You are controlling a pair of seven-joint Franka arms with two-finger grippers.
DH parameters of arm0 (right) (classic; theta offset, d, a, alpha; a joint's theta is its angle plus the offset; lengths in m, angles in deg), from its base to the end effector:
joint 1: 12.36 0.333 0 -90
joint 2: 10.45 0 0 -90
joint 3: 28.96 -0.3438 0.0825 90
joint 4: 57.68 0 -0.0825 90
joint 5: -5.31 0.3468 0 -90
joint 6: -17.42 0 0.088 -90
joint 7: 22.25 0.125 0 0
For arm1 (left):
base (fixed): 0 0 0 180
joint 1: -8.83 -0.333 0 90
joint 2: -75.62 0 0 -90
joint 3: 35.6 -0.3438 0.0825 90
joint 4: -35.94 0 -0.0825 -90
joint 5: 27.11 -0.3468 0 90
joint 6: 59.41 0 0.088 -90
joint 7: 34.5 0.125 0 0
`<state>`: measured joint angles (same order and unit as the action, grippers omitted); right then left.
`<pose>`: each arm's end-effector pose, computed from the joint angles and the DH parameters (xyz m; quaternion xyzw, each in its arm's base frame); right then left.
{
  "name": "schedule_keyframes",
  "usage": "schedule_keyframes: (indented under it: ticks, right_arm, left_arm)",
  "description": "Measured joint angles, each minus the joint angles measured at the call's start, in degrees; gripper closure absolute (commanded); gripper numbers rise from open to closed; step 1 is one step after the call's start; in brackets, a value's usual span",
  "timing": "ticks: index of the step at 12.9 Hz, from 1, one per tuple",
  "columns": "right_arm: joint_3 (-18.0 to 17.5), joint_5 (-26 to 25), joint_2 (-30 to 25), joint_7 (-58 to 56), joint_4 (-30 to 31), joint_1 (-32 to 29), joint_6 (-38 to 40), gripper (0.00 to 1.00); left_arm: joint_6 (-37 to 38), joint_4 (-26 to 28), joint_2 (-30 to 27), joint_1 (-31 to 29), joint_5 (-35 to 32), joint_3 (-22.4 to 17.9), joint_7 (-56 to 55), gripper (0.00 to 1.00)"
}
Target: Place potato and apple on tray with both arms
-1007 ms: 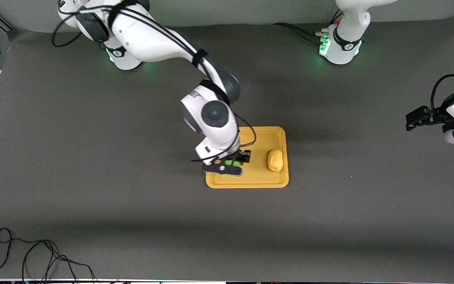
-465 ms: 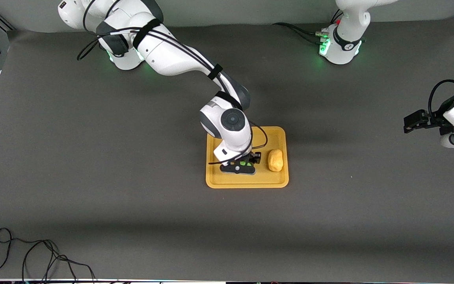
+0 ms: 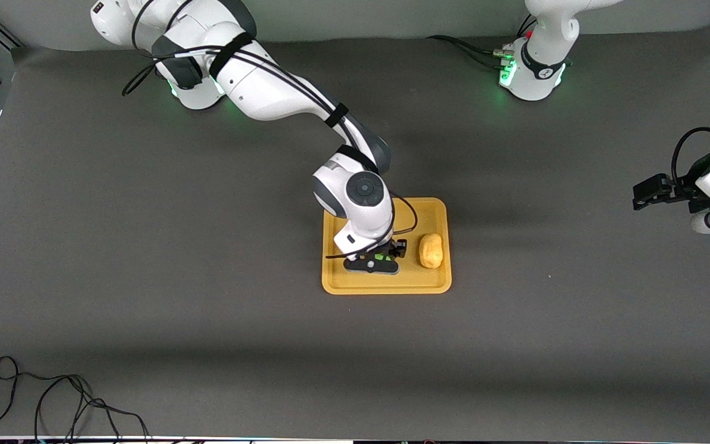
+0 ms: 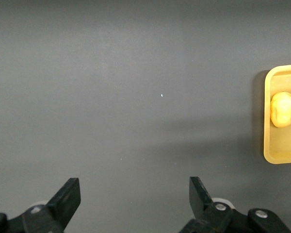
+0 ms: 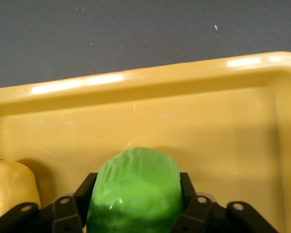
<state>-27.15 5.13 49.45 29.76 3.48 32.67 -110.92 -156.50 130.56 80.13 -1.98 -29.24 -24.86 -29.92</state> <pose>0.5635 0.5417 0.2132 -0.9956 0.0669 -0.0536 0.0373 0.5479 0.0086 0.5684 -0.9989 0.0418 0.0175 0.0104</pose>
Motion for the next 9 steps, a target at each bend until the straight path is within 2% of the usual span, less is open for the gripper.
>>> schedule_keyframes:
  ticks: [2, 4, 9]
  right_arm:
    - [0.0, 0.0, -0.4, 0.0, -1.4, -0.3, 1.6, 0.0]
    - [0.3, 0.0, -3.2, 0.0, -3.9, -0.6, 8.8, 0.0]
    - [0.7, 0.0, -21.6, -1.1, -5.4, -4.0, 31.6, 0.0]
  left_arm:
    - [0.1, 0.0, 0.1, 0.0, 0.0, 0.0, 0.0, 0.0]
    - [0.1, 0.0, 0.2, 0.0, 0.0, 0.0, 0.0, 0.0]
    - [0.2, -0.1, 0.2, 0.1, 0.0, 0.1, 0.0, 0.0]
